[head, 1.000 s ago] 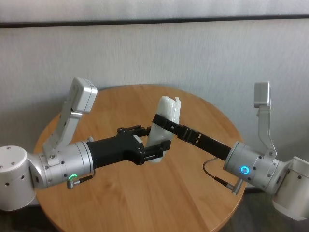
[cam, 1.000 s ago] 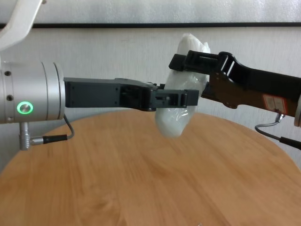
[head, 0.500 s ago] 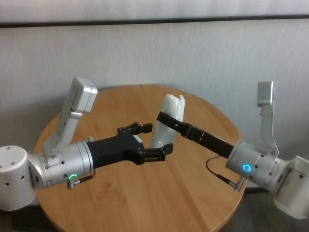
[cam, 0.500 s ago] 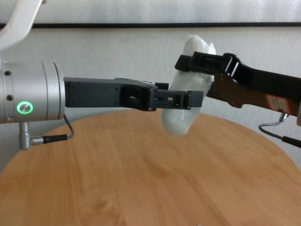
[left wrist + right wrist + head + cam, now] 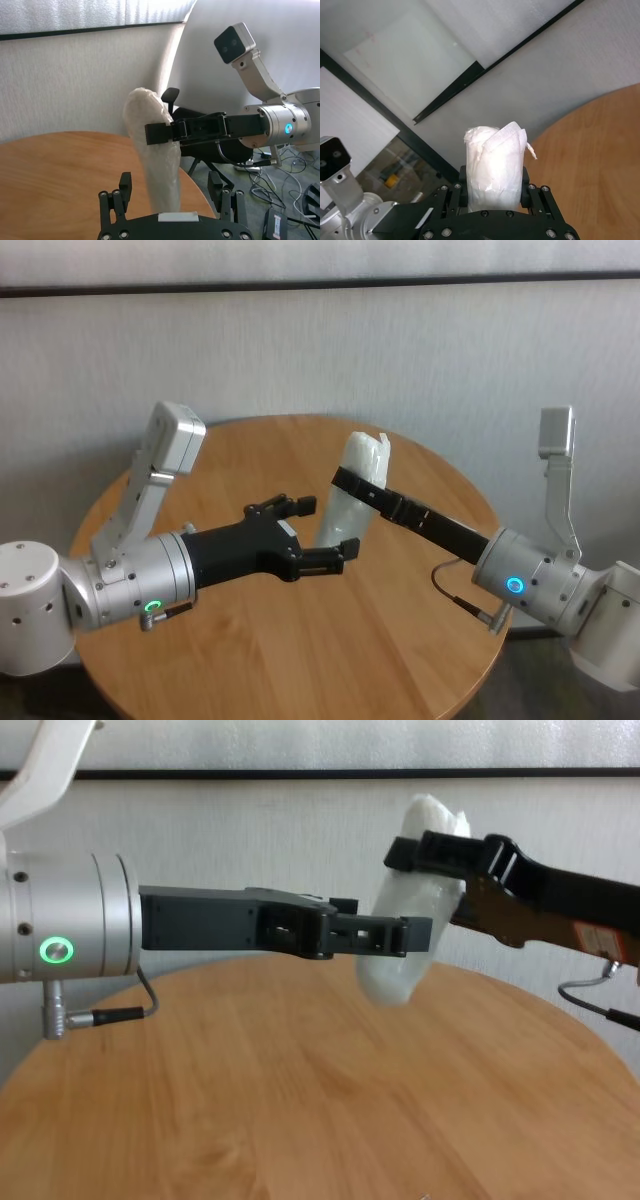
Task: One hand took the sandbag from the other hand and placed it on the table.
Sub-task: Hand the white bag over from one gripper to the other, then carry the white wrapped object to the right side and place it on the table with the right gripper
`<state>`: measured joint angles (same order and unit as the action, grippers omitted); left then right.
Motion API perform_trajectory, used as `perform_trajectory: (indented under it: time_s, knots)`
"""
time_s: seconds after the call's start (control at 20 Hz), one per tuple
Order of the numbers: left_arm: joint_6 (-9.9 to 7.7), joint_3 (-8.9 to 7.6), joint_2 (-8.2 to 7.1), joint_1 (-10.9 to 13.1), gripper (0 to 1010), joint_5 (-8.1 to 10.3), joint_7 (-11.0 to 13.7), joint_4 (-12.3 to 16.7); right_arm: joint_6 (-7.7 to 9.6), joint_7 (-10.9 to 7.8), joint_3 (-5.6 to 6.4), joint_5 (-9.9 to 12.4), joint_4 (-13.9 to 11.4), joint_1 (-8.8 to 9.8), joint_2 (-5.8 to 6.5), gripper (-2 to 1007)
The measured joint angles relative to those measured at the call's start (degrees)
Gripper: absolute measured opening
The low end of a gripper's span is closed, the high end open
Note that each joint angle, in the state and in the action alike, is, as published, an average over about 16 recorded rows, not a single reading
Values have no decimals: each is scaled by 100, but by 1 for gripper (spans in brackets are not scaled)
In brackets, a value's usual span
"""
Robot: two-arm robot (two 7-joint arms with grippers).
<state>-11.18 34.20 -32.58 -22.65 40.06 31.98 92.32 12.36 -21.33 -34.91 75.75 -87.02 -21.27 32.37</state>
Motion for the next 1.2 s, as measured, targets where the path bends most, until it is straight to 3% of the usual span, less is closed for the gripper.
perform_trajectory:
  time_s: [0.25,0.65,0.95,1.2]
  knots:
    - [-16,-53,8,72,1000,-37,-210,65,-54,-4,-15,-31,97,-5,42,543]
    - [-25,-292,82,312,1000,-151,-820,251,-90,-15,6,-90,204,20,88,543]
    - [-35,-526,209,503,1000,-239,-1265,371,-118,-24,41,-140,209,43,100,543]
    - [-52,-689,347,616,1000,-280,-1498,410,-180,-19,75,-246,199,56,112,543]
